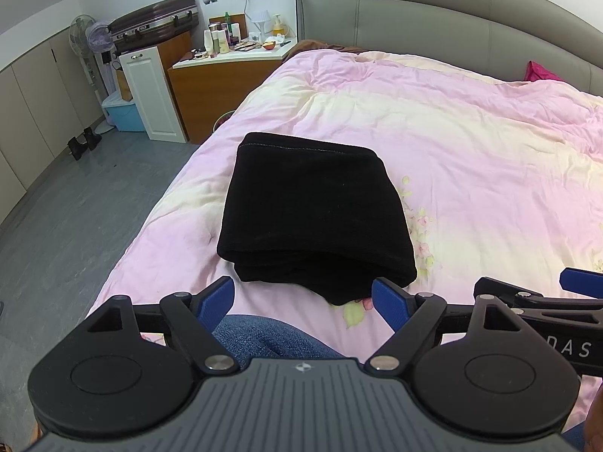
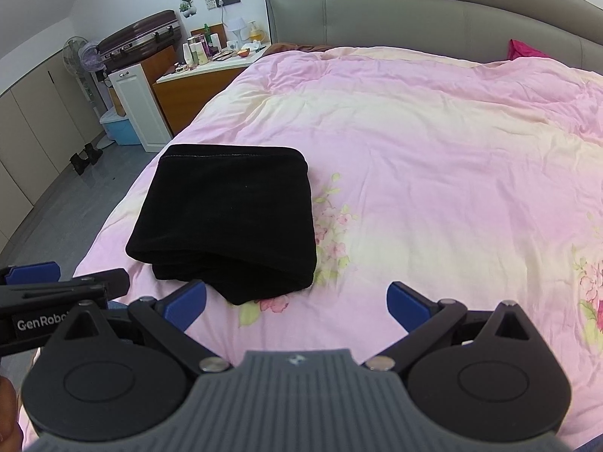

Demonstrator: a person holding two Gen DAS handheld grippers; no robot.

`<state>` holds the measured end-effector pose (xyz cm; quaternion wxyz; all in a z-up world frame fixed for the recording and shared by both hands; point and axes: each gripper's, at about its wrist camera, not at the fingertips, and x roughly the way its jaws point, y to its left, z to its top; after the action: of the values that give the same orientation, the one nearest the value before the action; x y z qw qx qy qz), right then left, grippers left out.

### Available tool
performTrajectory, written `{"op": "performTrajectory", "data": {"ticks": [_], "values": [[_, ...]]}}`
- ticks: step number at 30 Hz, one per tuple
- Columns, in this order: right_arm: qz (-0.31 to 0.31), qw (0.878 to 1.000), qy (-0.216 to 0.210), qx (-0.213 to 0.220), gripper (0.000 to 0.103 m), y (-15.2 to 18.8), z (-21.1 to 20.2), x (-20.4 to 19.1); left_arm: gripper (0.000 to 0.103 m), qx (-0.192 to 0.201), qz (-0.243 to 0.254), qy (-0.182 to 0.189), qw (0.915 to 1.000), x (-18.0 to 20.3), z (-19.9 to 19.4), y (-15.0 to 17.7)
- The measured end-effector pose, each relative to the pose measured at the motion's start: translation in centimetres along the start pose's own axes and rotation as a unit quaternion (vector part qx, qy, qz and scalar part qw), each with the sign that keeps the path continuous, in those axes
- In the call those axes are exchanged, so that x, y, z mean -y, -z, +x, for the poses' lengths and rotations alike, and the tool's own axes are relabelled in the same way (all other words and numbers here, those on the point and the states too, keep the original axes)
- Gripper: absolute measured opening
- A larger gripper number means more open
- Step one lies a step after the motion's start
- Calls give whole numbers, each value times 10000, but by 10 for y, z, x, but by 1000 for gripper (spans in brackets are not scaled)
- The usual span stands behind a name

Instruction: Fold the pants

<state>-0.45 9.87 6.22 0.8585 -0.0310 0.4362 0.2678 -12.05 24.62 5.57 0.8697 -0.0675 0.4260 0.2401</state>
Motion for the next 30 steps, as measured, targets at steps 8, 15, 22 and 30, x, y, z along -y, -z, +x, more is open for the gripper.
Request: {"op": "performTrajectory", "data": {"ticks": [8, 15, 22, 30], "values": [[-6, 10000, 14, -6, 98, 0, -1, 0, 95, -6, 2, -2, 10000, 0, 0, 0], [-2, 10000, 33, -11, 98, 0, 0, 0, 95, -15, 5, -6, 10000, 0, 0, -1], [0, 10000, 51, -20, 98, 0, 0, 0, 95, -15, 8, -12, 10000, 0, 0, 1], [-1, 10000, 56, -26, 98, 0, 0, 0, 94, -15, 13, -8, 10000, 0, 1, 0]]}}
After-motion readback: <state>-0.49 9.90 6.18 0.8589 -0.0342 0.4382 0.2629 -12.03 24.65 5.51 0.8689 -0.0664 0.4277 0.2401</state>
